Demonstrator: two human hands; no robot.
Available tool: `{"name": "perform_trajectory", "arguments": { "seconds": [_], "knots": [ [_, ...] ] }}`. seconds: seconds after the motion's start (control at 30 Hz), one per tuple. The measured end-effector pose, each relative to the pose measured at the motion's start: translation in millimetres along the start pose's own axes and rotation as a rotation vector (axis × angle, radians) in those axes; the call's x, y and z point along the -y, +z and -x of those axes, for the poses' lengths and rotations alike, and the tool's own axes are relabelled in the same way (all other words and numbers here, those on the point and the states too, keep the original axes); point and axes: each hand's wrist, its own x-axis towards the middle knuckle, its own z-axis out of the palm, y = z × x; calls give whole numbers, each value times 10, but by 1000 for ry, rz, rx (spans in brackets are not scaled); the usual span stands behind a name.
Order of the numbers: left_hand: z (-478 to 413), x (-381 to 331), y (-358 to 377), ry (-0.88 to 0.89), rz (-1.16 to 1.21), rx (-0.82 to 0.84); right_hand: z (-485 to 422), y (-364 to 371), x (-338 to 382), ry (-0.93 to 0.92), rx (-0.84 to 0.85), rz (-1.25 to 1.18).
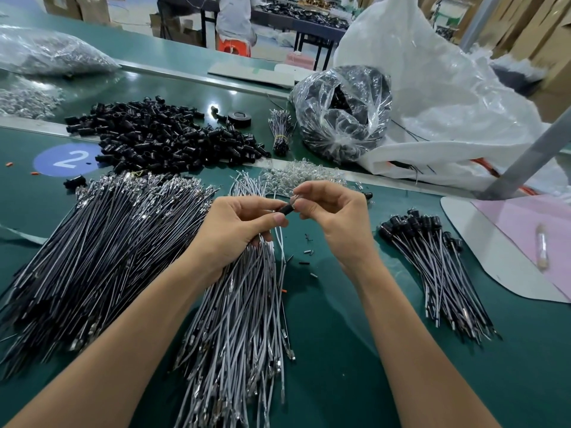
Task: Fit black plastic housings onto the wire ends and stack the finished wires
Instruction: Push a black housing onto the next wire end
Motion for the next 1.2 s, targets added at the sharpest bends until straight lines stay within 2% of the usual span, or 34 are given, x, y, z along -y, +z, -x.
{"name": "perform_trajectory", "arguments": {
  "seconds": [0.13, 0.27, 0.87, 1.1, 1.2],
  "knots": [
    [14, -22, 17, 14, 37, 27, 12, 5, -5, -25, 13, -50],
    [1, -8, 20, 41, 48, 13, 12, -18, -25, 33, 42, -113],
    [71, -46, 78, 59, 50, 27, 60, -126, 15, 96, 175, -67],
    [46, -92, 40, 87, 140, -17, 112, -43, 22, 112, 102, -258],
    [32, -103, 21, 50, 277, -67, 147, 31, 40, 182, 40, -206]
  ]
}}
